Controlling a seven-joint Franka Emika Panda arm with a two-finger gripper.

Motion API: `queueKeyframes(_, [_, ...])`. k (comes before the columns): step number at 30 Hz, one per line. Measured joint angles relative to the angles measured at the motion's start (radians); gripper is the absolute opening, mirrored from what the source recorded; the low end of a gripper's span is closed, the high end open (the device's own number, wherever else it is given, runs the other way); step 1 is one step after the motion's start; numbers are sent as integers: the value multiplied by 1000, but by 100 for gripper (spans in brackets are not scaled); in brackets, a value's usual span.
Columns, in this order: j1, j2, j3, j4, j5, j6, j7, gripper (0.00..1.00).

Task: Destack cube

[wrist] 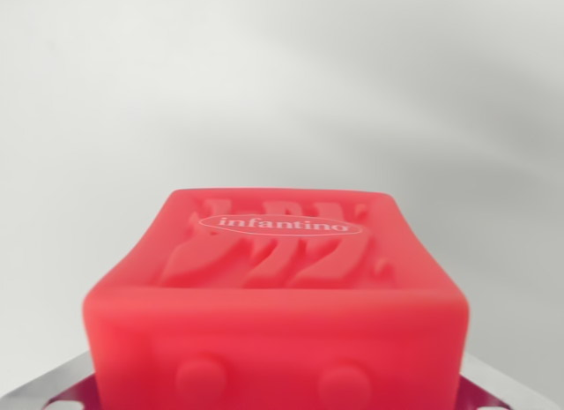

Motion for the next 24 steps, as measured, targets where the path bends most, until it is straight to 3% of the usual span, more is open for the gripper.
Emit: queueKeyframes(24, [-75, -24, -7, -63, 4, 39, -111, 0])
